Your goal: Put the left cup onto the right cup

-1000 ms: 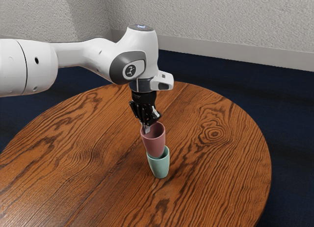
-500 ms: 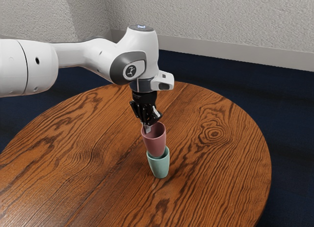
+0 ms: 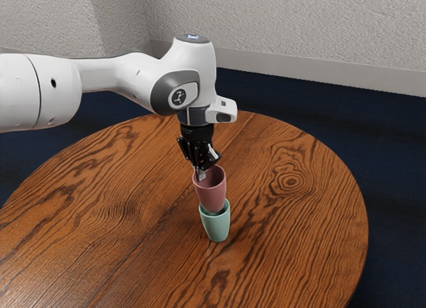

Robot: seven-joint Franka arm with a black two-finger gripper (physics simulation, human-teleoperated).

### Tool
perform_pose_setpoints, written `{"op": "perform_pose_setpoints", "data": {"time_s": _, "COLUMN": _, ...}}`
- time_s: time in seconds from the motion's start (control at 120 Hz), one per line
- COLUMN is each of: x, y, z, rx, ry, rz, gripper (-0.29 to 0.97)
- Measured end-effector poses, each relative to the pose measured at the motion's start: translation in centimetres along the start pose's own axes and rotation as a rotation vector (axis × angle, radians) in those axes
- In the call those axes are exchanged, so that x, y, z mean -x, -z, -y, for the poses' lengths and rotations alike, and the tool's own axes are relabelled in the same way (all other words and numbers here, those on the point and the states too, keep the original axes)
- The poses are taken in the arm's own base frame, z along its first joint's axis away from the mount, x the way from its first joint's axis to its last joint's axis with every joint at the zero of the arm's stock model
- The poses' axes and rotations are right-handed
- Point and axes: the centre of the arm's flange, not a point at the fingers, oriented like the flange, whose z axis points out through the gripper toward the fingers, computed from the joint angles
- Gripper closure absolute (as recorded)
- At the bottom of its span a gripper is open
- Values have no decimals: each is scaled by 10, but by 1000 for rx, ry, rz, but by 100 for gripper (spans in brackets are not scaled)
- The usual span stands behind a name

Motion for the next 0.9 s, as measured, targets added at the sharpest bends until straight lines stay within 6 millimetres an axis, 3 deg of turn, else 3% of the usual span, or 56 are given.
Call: {"op": "perform_pose_setpoints", "data": {"time_s": 0.9, "x": -4, "y": -15, "z": 0, "rx": 0, "ry": 0, "rz": 21, "gripper": 78}}
